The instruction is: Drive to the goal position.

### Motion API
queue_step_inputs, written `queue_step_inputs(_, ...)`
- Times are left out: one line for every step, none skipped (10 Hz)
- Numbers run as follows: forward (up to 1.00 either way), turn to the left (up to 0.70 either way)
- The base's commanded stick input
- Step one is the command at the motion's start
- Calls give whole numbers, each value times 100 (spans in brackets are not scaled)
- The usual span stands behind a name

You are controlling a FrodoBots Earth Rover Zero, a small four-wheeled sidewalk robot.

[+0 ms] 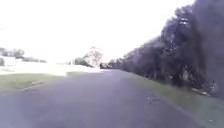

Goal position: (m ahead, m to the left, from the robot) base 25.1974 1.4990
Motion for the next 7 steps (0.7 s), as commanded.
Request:
queue_step_inputs(100,0)
queue_step_inputs(100,0)
queue_step_inputs(100,0)
queue_step_inputs(100,0)
queue_step_inputs(100,0)
queue_step_inputs(100,0)
queue_step_inputs(100,0)
